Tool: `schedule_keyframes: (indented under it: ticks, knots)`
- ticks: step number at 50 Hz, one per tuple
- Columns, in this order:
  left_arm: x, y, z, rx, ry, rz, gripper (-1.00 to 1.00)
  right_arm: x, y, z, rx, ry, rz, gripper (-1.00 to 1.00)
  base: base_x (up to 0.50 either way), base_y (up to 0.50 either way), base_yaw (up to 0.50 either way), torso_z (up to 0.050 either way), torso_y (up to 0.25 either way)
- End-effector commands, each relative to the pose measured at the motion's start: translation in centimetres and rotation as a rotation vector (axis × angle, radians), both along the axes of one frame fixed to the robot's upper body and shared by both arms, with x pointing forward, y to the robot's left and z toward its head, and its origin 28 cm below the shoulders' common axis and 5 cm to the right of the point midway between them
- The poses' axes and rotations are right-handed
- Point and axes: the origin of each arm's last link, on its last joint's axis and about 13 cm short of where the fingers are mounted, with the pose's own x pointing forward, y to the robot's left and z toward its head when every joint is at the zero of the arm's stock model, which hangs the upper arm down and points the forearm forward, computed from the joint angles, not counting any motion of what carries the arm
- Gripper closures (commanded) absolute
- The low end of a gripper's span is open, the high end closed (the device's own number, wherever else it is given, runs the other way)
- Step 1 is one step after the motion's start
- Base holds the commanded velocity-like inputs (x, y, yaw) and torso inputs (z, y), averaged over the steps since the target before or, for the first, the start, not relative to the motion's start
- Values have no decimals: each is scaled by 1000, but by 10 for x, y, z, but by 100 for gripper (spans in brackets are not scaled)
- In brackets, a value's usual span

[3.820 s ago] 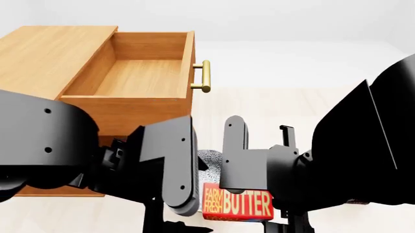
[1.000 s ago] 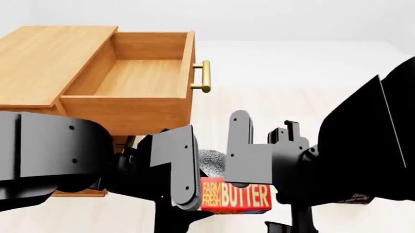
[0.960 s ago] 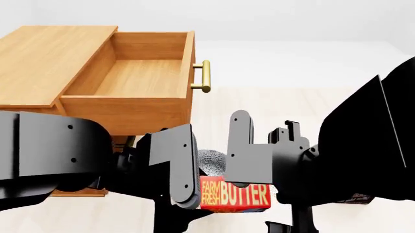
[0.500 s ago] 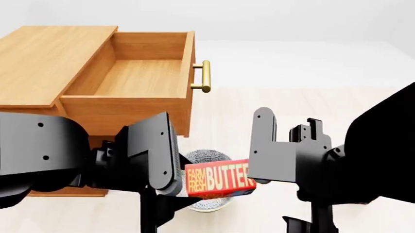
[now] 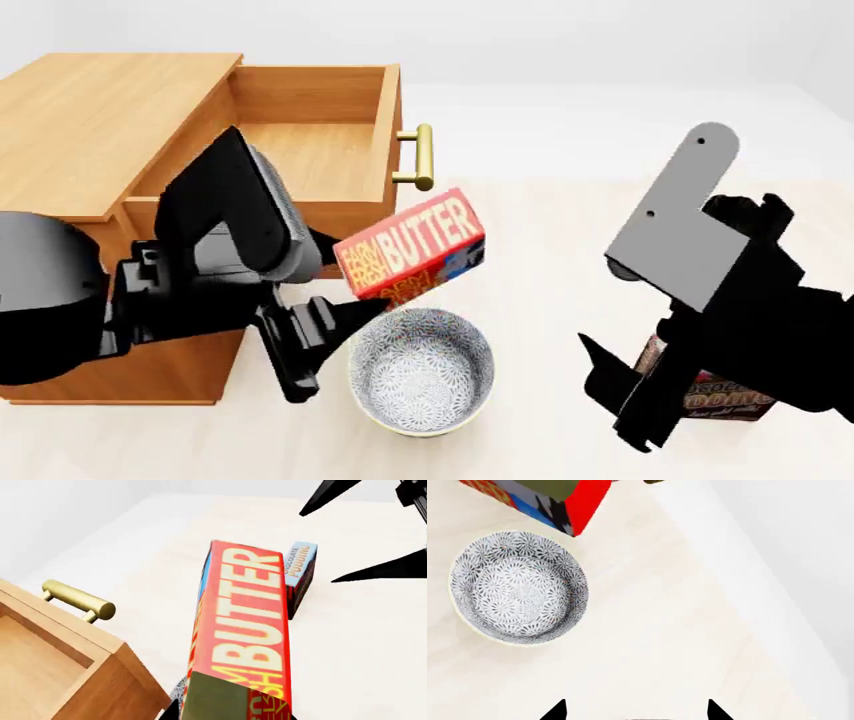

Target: Put the butter at the back in the top drawer of the cabinet and close it.

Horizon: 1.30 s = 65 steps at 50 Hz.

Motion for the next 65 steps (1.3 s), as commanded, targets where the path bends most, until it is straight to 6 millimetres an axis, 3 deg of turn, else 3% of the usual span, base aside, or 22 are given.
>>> schedule_keyframes:
  ticks: [1, 17, 36, 50, 65]
  knots:
    - [-3, 5, 27, -136, -81, 202, 100, -23, -10, -11, 218, -261, -229, -100, 0, 0, 0, 0, 0]
    - [-5, 2, 74, -227, -113, 344, 100, -59, -6, -46, 430, -534, -327, -100, 0, 0, 0, 1, 1]
    - [42, -3, 119, -216, -100, 539, 100, -67, -3, -72, 611, -754, -335, -100, 0, 0, 0, 1, 1]
    - [77, -9, 129, -181, -80, 614, 100, -74, 0, -86, 632, -803, -342, -100, 0, 0, 0, 0, 1]
    - [111, -13, 118, -161, -32, 668, 100, -82, 2, -96, 651, -855, -358, -100, 0, 0, 0, 1, 1]
